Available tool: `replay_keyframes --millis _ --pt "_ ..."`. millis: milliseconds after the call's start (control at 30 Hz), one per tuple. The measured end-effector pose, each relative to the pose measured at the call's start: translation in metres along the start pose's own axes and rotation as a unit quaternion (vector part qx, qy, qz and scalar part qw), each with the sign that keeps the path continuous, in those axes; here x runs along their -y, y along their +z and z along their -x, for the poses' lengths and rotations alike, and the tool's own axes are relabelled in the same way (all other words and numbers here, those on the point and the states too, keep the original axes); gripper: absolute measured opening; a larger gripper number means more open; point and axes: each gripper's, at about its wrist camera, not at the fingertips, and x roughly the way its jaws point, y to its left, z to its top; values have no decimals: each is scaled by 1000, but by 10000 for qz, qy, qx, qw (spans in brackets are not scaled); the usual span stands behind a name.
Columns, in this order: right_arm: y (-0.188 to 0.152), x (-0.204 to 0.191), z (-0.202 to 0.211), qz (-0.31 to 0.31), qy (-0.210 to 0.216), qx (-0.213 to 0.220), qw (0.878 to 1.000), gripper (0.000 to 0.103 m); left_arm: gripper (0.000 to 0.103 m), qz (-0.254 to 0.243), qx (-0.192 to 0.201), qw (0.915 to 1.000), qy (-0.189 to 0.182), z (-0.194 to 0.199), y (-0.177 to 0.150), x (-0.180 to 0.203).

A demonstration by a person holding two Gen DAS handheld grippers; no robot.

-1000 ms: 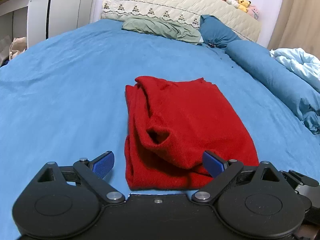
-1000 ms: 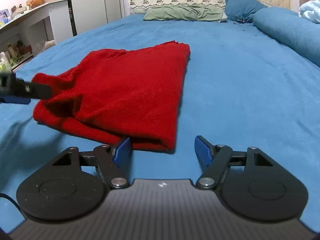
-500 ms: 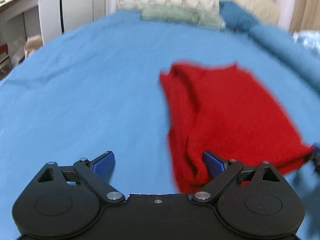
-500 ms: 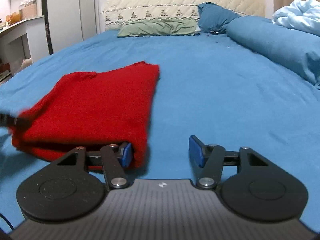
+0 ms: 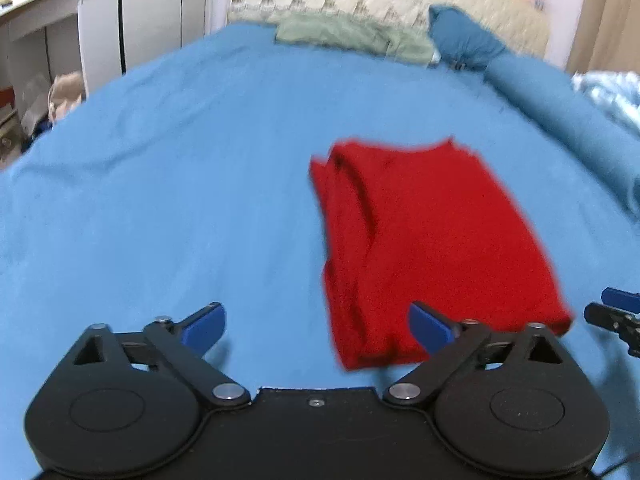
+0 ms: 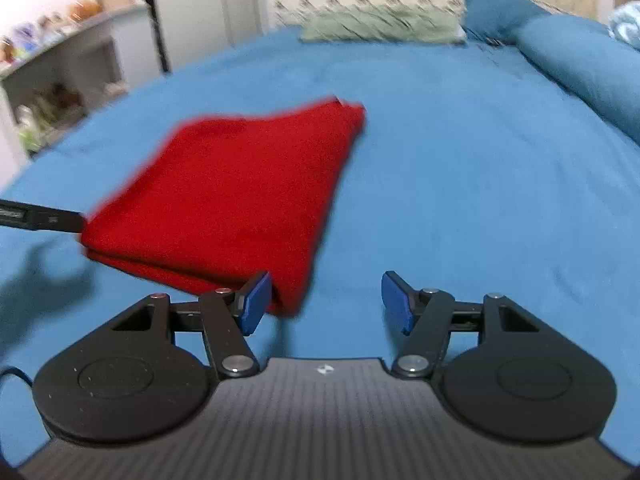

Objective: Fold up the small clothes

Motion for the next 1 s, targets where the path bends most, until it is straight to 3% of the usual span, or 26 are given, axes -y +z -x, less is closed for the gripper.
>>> replay_keyframes --millis 133,233,367,567,667,733,800,867,933,1000 --pt "43 11 21 -189 246 161 9994 103 103 134 81 9995 -266 3 37 5" --pt "77 23 11 -633 608 7 9961 103 103 358 -88 9988 -316 -17 63 5" --pt "107 27 -23 -897 663 -423 9929 103 103 320 -253 9980 -477 -42 88 7" --pt "107 34 -87 -1387 828 -1048 9813 103 98 391 -705 9945 -667 -87 95 -2" --pt "99 35 -107 -1499 827 -1049 9796 103 93 401 -968 9918 -731 -107 89 -5" --pt "94 36 -116 -1546 797 -1018 9795 103 84 310 -1087 9909 -728 -116 82 -5" --pt "88 37 -124 -1627 838 -1066 9773 97 83 292 -1117 9899 -818 -121 76 -6" --pt "84 37 -131 -1655 889 -1142 9755 84 75 358 -1041 9891 -978 -123 72 -8" --pt "81 35 -137 -1677 947 -1152 9745 80 50 370 -991 9878 -1142 -123 71 -6" --pt "82 31 -139 -1721 1043 -1137 9729 70 39 267 -921 9894 -1088 -121 73 2"
